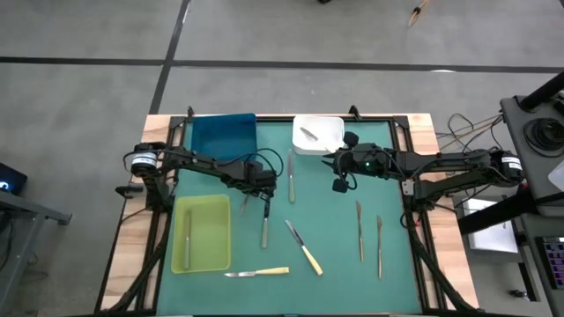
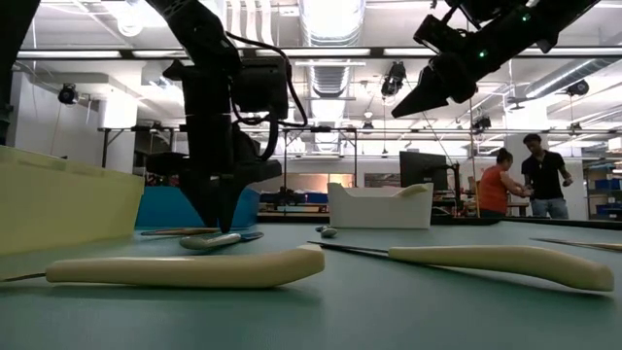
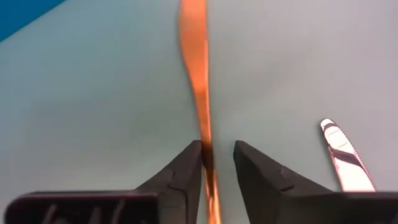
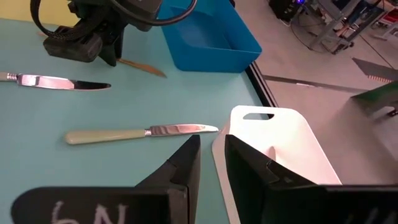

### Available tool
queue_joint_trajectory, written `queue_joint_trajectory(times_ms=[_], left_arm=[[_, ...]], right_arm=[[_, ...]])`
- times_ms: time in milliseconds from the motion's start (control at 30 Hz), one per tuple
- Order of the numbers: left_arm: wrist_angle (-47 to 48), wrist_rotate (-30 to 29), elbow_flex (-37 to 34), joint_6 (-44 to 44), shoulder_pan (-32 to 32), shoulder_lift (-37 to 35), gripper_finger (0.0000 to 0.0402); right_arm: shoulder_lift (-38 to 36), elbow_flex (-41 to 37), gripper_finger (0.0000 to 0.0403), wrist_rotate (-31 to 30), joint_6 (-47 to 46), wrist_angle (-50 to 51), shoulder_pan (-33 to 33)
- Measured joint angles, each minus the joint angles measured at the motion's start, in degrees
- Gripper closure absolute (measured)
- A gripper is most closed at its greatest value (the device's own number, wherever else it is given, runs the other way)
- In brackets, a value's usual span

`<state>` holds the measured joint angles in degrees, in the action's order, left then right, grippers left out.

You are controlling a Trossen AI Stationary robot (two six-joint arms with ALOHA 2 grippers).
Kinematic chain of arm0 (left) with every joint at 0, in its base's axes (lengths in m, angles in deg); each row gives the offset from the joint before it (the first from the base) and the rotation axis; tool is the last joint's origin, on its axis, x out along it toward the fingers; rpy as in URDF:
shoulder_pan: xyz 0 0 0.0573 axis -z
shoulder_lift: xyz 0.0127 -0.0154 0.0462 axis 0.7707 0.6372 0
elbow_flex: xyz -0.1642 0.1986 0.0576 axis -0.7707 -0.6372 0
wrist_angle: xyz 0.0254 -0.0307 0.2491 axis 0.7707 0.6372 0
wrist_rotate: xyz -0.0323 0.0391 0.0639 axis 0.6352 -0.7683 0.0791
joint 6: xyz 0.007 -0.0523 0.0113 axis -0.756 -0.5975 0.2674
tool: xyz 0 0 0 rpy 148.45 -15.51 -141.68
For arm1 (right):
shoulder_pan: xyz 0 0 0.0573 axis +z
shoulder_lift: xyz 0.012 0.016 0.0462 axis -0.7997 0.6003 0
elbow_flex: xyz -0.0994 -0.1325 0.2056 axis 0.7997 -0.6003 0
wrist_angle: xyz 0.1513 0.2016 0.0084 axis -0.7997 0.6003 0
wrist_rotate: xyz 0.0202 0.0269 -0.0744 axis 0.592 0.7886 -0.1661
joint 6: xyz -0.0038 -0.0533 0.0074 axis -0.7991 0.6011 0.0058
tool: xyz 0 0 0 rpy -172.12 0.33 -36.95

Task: Sort silverware by color (type)
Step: Put the left gold knife into the blue bin

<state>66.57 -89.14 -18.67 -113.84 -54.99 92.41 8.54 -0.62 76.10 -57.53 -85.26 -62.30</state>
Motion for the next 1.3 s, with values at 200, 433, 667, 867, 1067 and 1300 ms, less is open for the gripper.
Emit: queue_joint_trajectory(times_ms=[200, 433, 667, 867, 1067, 1300], left_arm=[[-0.78, 0.28, -0.05, -0.04, 0.03, 0.0, 0.0362], [-6.31, 0.65, -0.2, -0.65, 0.2, 0.07, 0.0397], [-6.58, 0.57, -0.17, 0.55, 0.22, 0.24, 0.04], [-7.07, 0.25, -0.17, 3.27, 0.26, 0.24, 0.04], [-7.16, 0.08, -0.15, 4.11, 0.35, -0.2, 0.0401], [-7.06, -0.83, 0.02, 5.59, 0.57, -2.54, 0.0401]], right_arm=[[0.0, 0.0, 0.0337, 0.0, 0.0, 0.0, 0.0], [-0.01, 0.0, 0.0337, 0.01, 0.08, 0.0, 0.0], [-0.02, -0.01, 0.0337, 0.01, 0.04, 0.0, 0.0], [0.0, -0.02, 0.0337, 0.0, 0.02, 0.0, 0.0], [0.0, -0.02, 0.0337, 0.0, -0.01, 0.0, 0.0], [0.0, -0.02, 0.0337, 0.02, -0.44, 0.0, 0.02]])
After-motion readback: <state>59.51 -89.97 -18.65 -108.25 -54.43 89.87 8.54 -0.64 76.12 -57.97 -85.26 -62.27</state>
